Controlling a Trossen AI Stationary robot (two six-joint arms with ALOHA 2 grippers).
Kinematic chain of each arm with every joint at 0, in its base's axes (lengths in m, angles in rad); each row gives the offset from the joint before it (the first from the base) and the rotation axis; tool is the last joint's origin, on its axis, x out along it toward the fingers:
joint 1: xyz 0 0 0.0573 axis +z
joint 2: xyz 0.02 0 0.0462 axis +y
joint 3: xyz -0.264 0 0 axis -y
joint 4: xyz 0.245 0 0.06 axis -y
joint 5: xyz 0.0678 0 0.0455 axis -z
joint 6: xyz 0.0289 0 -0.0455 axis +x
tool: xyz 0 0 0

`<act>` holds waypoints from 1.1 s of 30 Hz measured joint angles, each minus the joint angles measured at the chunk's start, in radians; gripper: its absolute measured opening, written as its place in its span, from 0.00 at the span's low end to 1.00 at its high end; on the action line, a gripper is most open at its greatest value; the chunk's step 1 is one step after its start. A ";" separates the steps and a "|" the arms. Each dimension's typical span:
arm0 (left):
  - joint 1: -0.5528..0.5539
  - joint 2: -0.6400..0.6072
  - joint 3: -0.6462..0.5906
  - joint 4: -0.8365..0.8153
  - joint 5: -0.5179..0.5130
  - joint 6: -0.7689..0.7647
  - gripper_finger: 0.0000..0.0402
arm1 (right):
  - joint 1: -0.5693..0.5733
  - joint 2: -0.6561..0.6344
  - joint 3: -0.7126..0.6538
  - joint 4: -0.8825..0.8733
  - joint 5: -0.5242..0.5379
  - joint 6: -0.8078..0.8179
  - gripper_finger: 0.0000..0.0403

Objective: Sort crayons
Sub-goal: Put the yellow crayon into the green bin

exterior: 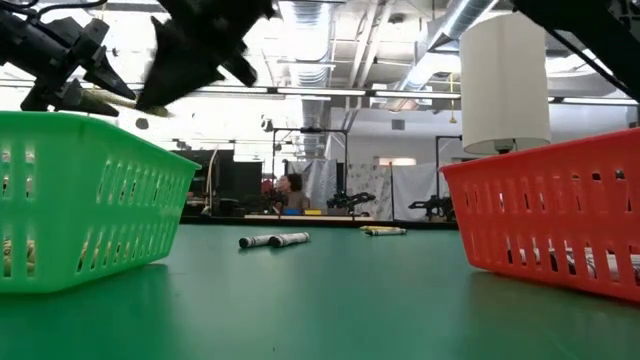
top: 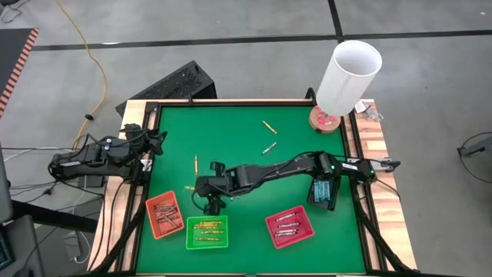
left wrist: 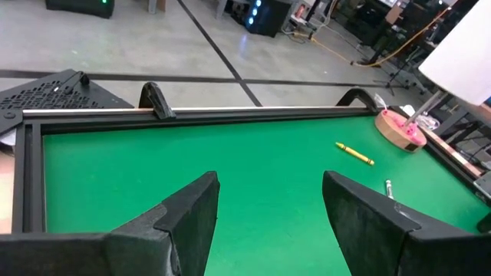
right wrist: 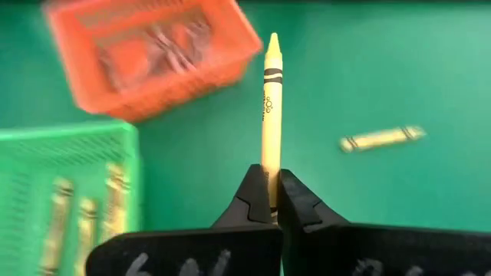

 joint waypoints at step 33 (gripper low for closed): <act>0.000 0.000 0.000 -0.001 0.000 -0.002 0.56 | 0.075 0.066 -0.023 0.061 -0.392 0.251 0.00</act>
